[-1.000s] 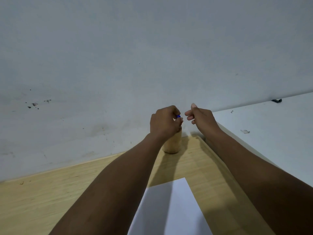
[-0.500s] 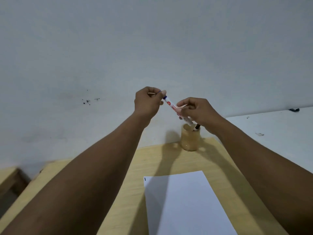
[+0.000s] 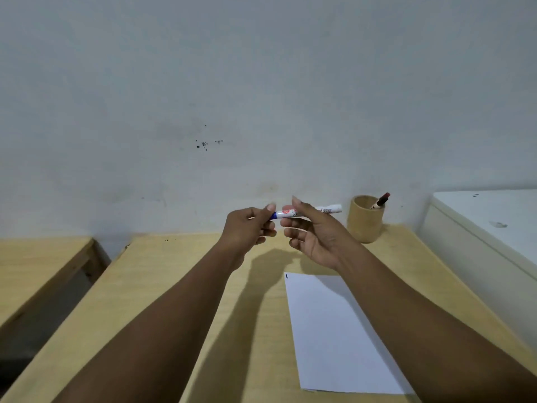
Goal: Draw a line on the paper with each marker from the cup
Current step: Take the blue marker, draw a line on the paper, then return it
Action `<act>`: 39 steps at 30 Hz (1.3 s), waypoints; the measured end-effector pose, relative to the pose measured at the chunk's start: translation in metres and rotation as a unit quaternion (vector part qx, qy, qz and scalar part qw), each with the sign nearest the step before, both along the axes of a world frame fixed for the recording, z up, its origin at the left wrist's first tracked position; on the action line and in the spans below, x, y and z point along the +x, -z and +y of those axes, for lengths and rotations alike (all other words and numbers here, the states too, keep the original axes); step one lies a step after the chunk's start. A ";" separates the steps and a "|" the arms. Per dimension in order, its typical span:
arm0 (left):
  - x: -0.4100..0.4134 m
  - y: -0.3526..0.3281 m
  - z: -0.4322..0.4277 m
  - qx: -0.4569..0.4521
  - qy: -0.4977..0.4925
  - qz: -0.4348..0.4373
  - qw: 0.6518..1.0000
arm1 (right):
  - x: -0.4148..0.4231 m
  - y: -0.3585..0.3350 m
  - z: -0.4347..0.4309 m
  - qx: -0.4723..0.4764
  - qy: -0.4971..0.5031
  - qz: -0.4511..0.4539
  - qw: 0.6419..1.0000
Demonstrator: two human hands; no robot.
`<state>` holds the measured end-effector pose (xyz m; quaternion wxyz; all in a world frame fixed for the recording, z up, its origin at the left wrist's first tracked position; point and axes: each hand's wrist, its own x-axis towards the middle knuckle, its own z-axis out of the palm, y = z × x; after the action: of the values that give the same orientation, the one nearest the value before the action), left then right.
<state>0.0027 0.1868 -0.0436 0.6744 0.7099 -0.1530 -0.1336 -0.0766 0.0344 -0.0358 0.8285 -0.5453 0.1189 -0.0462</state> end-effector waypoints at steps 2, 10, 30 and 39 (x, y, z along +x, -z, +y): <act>-0.004 0.009 0.001 0.018 0.008 -0.006 1.000 | 0.004 0.012 0.009 -0.011 0.012 0.011 1.000; 0.003 0.026 0.009 -0.122 -0.020 0.162 0.979 | -0.001 0.015 -0.018 -0.087 -0.013 -0.059 0.994; -0.006 0.099 0.035 0.287 0.056 -0.178 0.940 | -0.017 0.100 -0.016 -0.237 0.087 0.042 0.967; -0.005 0.103 0.037 0.316 0.049 -0.209 0.924 | -0.014 0.109 -0.014 -0.240 0.084 0.014 0.967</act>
<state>-0.0018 0.2235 -0.1464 0.3603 0.8896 -0.2749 -0.0568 -0.0906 0.0199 -0.1446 0.6647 -0.7168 0.1616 -0.1350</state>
